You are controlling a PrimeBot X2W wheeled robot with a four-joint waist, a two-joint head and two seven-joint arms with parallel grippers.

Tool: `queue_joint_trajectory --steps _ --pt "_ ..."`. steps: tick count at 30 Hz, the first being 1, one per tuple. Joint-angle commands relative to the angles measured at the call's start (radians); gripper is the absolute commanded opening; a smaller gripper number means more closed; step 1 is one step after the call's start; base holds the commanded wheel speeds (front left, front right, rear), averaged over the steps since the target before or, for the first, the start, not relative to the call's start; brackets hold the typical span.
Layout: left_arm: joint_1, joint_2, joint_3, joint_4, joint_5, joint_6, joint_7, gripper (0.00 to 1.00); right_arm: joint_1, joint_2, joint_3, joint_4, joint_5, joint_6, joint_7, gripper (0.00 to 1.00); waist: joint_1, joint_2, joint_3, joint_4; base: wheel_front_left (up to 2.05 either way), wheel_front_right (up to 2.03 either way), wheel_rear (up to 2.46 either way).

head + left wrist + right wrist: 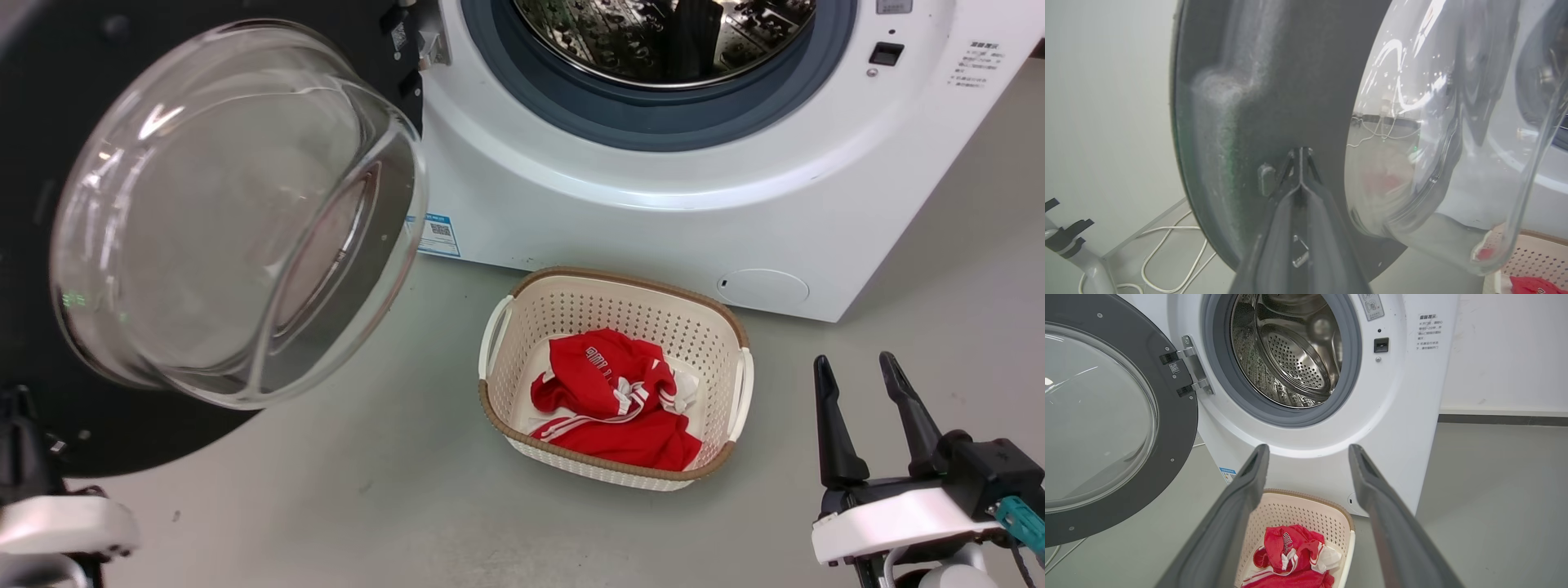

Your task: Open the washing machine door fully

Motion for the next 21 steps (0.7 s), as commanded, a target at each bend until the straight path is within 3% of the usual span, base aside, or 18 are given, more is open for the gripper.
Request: queue_joint_trajectory --steps 1,10,15,21 --pt "-0.033 0.028 0.027 0.038 0.0 -0.005 -0.001 0.0 -0.015 0.001 0.002 -0.006 -0.007 -0.001 0.001 1.0 -0.0001 0.0 0.007 -0.006 0.0 0.0 0.0" --pt "-0.163 0.119 0.111 0.212 0.01 -0.024 -0.002 0.0 -0.028 0.001 0.006 -0.014 -0.016 -0.001 0.011 1.0 -0.0001 0.0 0.025 -0.02 0.0 0.0 0.0" --pt "-0.198 0.141 0.135 0.272 0.024 -0.035 -0.002 0.0 -0.029 0.001 0.01 -0.01 -0.012 -0.001 0.011 1.0 -0.0001 0.0 0.02 -0.032 0.0 0.0 0.0" --pt "-0.155 0.102 0.176 0.261 0.031 -0.039 -0.002 0.0 -0.019 0.001 0.014 0.005 0.006 -0.001 0.003 1.0 -0.0001 0.0 -0.009 -0.053 0.0 0.0 0.0"
